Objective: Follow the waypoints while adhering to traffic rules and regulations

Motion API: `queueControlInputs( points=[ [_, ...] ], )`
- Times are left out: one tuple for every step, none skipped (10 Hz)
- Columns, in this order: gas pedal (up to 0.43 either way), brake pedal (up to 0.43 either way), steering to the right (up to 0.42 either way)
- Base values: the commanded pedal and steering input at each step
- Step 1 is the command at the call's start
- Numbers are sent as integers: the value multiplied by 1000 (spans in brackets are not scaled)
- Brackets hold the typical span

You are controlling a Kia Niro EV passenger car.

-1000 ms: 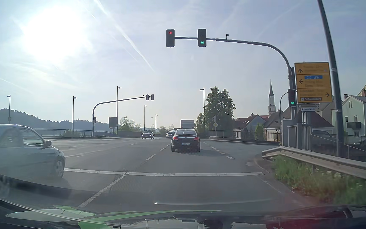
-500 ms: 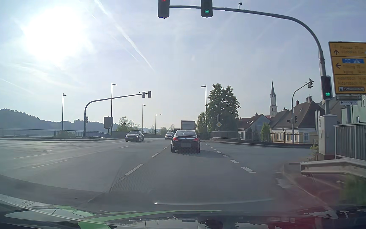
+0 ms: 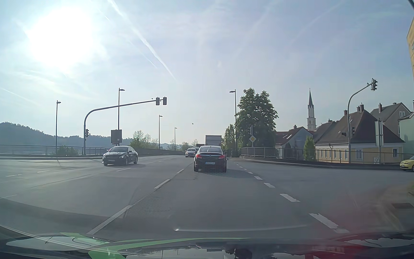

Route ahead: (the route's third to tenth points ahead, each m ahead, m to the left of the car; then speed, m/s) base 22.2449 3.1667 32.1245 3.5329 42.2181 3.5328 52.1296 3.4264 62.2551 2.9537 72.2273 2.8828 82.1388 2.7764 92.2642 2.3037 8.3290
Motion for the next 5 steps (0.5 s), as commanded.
queueControlInputs(
  points=[
    [130,0,-6],
    [130,0,-6],
    [130,0,-7],
    [130,0,-7],
    [130,0,-7]
  ],
)
